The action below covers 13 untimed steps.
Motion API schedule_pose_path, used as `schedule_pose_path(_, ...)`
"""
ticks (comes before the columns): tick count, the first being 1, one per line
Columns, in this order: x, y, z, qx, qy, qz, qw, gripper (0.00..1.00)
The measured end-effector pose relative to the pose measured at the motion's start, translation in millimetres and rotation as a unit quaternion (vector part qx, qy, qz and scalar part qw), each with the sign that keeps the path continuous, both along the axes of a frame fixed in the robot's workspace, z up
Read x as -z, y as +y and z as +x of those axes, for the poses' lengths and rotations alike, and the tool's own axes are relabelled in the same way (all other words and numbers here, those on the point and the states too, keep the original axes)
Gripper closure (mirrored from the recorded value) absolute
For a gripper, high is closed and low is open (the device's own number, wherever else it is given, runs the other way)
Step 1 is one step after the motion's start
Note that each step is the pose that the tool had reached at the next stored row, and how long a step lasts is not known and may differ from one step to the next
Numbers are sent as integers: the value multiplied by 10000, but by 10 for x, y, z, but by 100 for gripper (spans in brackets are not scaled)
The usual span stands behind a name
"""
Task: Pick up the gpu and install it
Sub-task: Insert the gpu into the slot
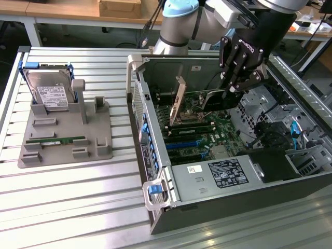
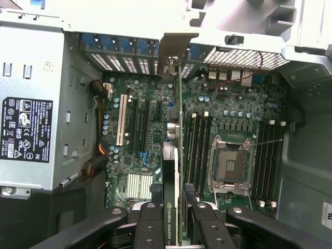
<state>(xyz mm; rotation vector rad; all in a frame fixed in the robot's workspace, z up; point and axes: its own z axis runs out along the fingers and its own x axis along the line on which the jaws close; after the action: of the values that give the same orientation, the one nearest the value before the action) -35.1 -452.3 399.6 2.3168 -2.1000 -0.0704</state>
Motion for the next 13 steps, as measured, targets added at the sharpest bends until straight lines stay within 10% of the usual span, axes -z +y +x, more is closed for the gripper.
schedule_pose_path(13, 22, 0, 0, 0, 0, 0, 10000, 74)
